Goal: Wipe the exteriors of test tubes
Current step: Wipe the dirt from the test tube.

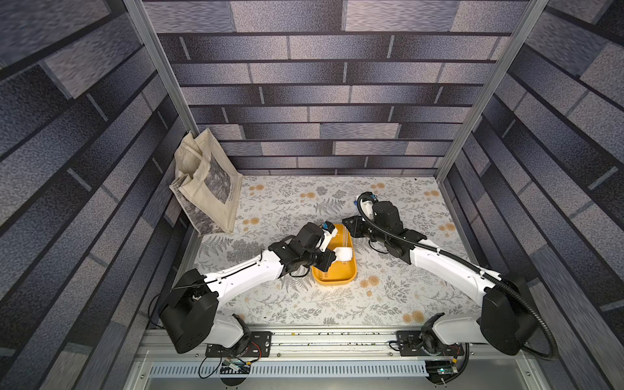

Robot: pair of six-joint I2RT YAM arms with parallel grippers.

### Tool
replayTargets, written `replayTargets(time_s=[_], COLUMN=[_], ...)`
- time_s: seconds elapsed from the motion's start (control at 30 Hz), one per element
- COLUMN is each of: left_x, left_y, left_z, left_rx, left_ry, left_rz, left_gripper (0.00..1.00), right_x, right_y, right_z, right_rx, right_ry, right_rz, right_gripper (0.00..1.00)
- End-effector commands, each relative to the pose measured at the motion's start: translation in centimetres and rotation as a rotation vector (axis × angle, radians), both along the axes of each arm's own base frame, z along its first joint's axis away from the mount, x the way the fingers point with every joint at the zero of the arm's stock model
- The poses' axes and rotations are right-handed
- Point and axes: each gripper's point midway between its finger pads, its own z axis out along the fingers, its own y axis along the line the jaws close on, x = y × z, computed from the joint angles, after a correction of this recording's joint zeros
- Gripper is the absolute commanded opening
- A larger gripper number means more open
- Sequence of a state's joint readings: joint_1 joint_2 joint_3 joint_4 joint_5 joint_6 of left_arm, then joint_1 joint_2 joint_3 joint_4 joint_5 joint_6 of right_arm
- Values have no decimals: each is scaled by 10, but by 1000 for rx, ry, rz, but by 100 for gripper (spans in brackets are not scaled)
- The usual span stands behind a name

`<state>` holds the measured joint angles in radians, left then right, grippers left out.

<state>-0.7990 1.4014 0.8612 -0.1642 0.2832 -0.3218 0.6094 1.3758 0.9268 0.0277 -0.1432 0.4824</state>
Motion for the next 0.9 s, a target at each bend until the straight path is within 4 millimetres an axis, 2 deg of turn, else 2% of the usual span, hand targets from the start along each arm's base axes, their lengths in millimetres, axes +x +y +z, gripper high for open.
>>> replayTargets(time_s=[0.0, 0.2, 0.57, 0.73, 0.87], left_x=[-4, 8, 61, 65, 55], left_y=[2, 1, -1, -5, -5], left_z=[-1, 7, 41, 42, 36], left_rx=[-23, -31, -55, -57, -49], left_ry=[14, -8, -49, -36, -27], left_rz=[22, 26, 51, 41, 25], left_gripper=[1, 1, 1, 1, 1], right_x=[-1, -2, -3, -4, -3], right_y=[2, 2, -1, -3, -3], right_z=[6, 5, 3, 3, 1], right_rx=[15, 13, 8, 0, -3], right_ry=[-12, -9, -4, -7, -5], right_rz=[7, 5, -4, -9, -10], right_gripper=[18, 18, 18, 18, 18])
